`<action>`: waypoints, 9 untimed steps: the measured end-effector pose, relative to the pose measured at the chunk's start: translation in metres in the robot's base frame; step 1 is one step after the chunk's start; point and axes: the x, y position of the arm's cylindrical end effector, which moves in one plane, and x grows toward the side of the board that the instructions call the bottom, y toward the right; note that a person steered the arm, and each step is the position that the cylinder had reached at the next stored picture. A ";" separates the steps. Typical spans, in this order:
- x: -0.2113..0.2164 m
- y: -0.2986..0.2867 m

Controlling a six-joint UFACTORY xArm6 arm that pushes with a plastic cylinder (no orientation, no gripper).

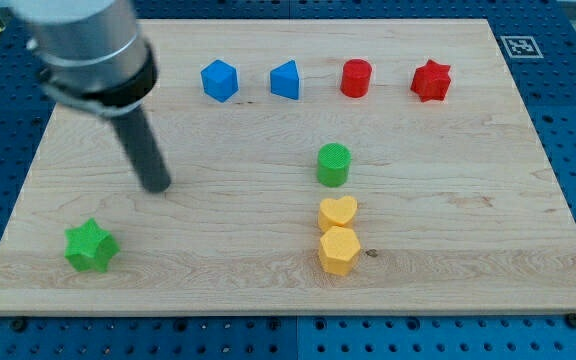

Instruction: Move the green circle closer to the green star

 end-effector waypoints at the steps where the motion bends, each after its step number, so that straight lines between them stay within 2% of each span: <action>1: -0.048 0.041; 4: -0.027 0.251; 5: -0.015 0.276; 6: 0.008 0.259; 9: 0.006 0.198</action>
